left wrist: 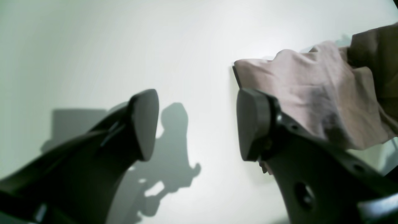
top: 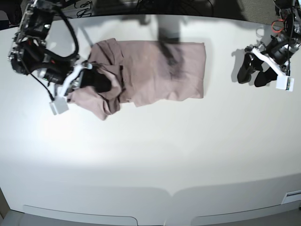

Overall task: Fold the T-shirt properly
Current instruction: 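Grasp the end of the pink shirt bundle with the right gripper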

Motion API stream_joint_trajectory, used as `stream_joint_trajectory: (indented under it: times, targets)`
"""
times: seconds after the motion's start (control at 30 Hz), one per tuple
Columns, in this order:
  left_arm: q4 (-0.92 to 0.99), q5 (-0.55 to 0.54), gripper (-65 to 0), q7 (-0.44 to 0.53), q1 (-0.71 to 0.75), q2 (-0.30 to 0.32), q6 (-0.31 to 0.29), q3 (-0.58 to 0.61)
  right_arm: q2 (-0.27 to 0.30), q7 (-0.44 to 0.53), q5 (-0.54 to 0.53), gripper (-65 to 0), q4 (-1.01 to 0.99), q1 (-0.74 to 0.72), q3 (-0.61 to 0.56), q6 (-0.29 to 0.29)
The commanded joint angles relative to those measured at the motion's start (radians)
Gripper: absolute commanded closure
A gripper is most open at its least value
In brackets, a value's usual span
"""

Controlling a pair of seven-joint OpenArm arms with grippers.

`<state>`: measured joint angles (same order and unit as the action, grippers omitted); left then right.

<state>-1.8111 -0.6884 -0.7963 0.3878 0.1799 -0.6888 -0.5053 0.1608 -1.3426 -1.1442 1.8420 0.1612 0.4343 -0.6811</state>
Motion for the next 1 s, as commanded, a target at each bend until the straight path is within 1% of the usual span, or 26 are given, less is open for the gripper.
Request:
stream_joint_trajectory:
  times: [0.0, 0.07, 0.13, 0.23, 0.33, 0.4, 0.47, 0.6, 0.7, 0.83, 0.87, 0.93, 0.97]
  targets:
    - [-0.02, -0.019, -38.2, 0.018, -0.002, 0.01, -0.009, -0.006, -0.013, 0.011, -0.033, 0.0, 0.029, -0.005, -0.015, 0.003]
    - [-0.02, -0.019, -38.2, 0.017, -0.002, 0.01, -0.009, -0.006, -0.065, 0.026, -0.002, 0.0, 0.034, 0.001, -0.064, 0.003]
    - [-0.02, -0.019, -38.2, 0.011, -0.002, 0.01, -0.009, -0.006, -0.116, 0.058, 0.07, 0.0, 0.034, 0.002, -0.12, 0.004]
    - [-0.02, -0.019, -38.2, 0.002, -0.002, 0.013, -0.009, -0.006, -0.186, 0.107, 0.147, 0.0, 0.034, 0.002, -0.203, 0.004]
    - [-0.02, -0.019, -38.2, 0.0, 0.001, 0.045, -0.009, -0.006, -0.262, 0.149, 0.246, 0.0, 0.034, 0.002, -0.284, 0.01]
    - [-0.02, -0.049, -38.2, 0.0, 0.012, 0.08, -0.009, -0.006, -0.317, 0.186, 0.337, 0.0, 0.034, 0.002, -0.332, 0.015]
    - [-0.021, -0.104, -38.2, 0.003, 0.03, 0.119, -0.009, -0.006, -0.318, 0.225, 0.416, 0.0, 0.034, 0.003, -0.378, 0.034]
    - [-0.021, -0.212, -38.2, 0.012, 0.072, 0.202, -0.009, -0.006, -0.318, 0.317, 0.523, 0.0, 0.029, 0.008, -0.513, 0.123]
    - [-0.021, -0.286, -38.2, 0.011, 0.098, 0.255, -0.009, -0.006, -0.318, 0.387, 0.582, 0.0, 0.028, 0.008, -0.613, 0.19]
    - [-0.021, -0.37, -38.2, 0.012, 0.125, 0.294, -0.009, -0.006, -0.318, 0.439, 0.609, 0.0, 0.027, 0.007, -0.705, 0.193]
    - [-0.021, -0.383, -38.2, 0.011, 0.13, 0.303, -0.009, -0.006, -0.318, 0.455, 0.618, -3.8, 0.027, 0.007, -0.723, 0.193]
    - [-0.021, -0.394, -38.2, 0.011, 0.139, 0.315, -0.009, -0.006, -0.318, 0.498, 0.618, -20.4, 0.027, 0.007, -0.753, 0.193]
    - [-0.021, -0.399, -38.2, 0.012, 0.143, 0.32, -0.009, -0.006, -0.318, 0.526, 0.618, -27.2, 0.027, 0.007, -0.765, 0.193]
